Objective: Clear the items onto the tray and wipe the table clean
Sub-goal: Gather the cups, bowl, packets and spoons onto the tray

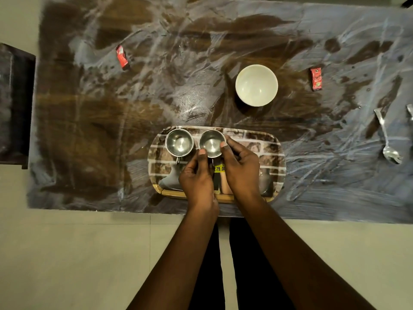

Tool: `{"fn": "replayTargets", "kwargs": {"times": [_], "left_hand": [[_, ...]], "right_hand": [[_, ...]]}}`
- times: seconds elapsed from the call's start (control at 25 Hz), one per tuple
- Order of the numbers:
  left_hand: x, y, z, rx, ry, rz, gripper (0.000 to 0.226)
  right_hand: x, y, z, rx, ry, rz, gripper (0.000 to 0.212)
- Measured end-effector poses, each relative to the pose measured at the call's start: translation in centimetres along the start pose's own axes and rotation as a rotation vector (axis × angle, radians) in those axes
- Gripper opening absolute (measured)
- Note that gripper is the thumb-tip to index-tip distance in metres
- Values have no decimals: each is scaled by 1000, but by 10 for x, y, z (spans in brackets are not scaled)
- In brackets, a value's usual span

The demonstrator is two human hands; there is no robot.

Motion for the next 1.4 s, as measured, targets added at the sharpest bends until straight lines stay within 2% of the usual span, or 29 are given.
{"fn": "replayTargets", "kwargs": {"times": [0.32,0.48,0.56,0.64,0.72,0.8,0.88,0.96,1.04,1.12,1.28,1.4], "left_hand": [[-4,0,0,-32,-36,-6,13],[0,2,8,-58,-9,6,25],[11,10,18,-149,52,-84,17],[25,27,21,-229,64,-289,8],[27,45,3,-288,-68,-514,11],[12,59,-39,-357,-250,-586,23],[-15,65,-93,-480,-354,-473,40],[-40,62,-143,-606,-422,-278,49],[-54,56,-174,-641,-465,-122,42],[-56,51,-185,-658,-457,-42,33],[-31,71,-159,-602,-511,-91,38],[7,102,-96,-470,-552,-161,34]], "right_hand": [[-2,-3,-1,11,30,-32,35],[-2,-4,0,-5,67,-64,37],[-2,-7,6,-26,82,-78,43],[-12,-15,19,-53,142,-72,44],[-33,-26,39,-70,229,-25,40],[-64,-41,57,-58,282,12,41],[-97,-54,67,-16,279,9,48],[-124,-61,69,12,244,-25,54],[-140,-61,67,18,183,-63,52],[-143,-63,68,24,135,-83,45],[-106,-77,82,0,150,2,37],[-39,-84,87,-71,74,95,29]]}}
Point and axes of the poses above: each hand's wrist, its own x-axis away from the middle knuckle, its own z-axis out of the back of the hand, y = z × x, the point moved 2 cm from there along -x, towards the middle knuckle, and after that the axes turned 9 degrees about x, right-handed, at the moved point
